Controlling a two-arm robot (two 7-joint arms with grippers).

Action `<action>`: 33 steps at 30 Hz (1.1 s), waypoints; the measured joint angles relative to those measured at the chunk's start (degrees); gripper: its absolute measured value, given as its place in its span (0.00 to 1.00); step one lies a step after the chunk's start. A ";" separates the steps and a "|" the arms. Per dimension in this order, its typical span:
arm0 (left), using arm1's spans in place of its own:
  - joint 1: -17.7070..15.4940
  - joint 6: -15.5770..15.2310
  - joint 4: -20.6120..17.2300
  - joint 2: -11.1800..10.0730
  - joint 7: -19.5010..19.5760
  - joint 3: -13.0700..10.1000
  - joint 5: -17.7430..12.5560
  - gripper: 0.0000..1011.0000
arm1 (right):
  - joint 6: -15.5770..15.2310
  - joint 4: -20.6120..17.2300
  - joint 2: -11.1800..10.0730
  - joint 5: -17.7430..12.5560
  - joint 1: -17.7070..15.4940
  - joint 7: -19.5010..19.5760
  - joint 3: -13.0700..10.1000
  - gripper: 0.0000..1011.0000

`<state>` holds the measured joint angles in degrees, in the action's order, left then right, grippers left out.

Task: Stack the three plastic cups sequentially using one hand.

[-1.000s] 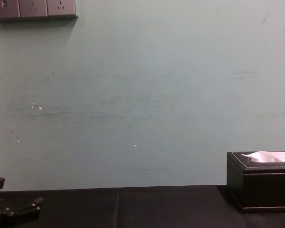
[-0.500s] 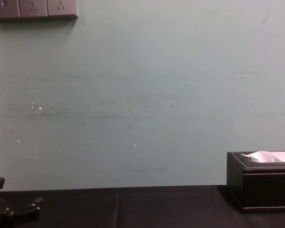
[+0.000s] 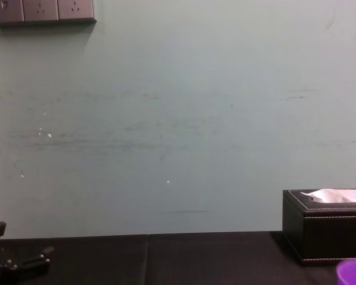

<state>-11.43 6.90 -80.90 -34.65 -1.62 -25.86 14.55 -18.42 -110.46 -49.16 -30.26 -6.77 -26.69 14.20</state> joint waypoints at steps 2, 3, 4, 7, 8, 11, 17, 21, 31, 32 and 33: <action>0.00 0.00 0.00 0.00 0.00 0.00 0.00 1.00 | -1.33 -0.26 0.17 -0.46 1.87 -0.21 0.45 0.70; 0.00 0.00 0.00 0.00 0.00 0.00 0.00 1.00 | -1.79 -0.34 0.24 -0.65 2.51 -0.28 0.63 0.70; 0.00 0.00 0.00 0.00 0.00 0.00 0.00 1.00 | -2.43 -0.47 0.37 -1.02 3.72 -0.35 0.92 0.70; 0.00 0.00 0.00 0.00 0.00 0.00 0.00 1.00 | -3.42 -0.71 0.53 -1.76 5.83 -0.46 1.42 0.70; 0.00 0.00 0.00 0.00 0.00 0.00 0.00 1.00 | -3.55 -0.77 0.54 -1.88 6.23 -0.48 1.53 0.70; 0.00 0.00 0.00 0.00 0.00 0.00 0.00 1.00 | -3.94 -0.99 0.55 -2.37 7.84 -0.74 2.07 0.70; 0.00 0.00 0.00 0.00 0.00 0.00 0.00 1.00 | -4.44 -0.94 0.56 -2.86 10.44 -0.87 3.58 0.70; 0.00 0.00 0.00 0.00 0.00 0.00 0.00 1.00 | -4.71 -0.73 0.69 -3.10 11.87 -0.87 4.56 0.70; 0.00 0.00 0.00 0.00 0.00 0.00 0.00 1.00 | -4.98 0.43 1.80 -3.10 15.18 -1.14 8.27 0.70; 0.00 0.00 0.00 0.00 0.00 0.00 0.00 1.00 | -4.89 0.70 1.99 -3.07 15.55 -1.14 8.72 0.70; 0.00 0.00 0.00 0.00 0.00 0.00 0.00 1.00 | -4.84 0.82 2.11 -3.07 15.73 -1.14 8.93 0.70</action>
<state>-11.43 6.90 -80.90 -34.65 -1.62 -25.86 14.55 -23.26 -109.64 -47.06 -33.33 8.96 -27.83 23.13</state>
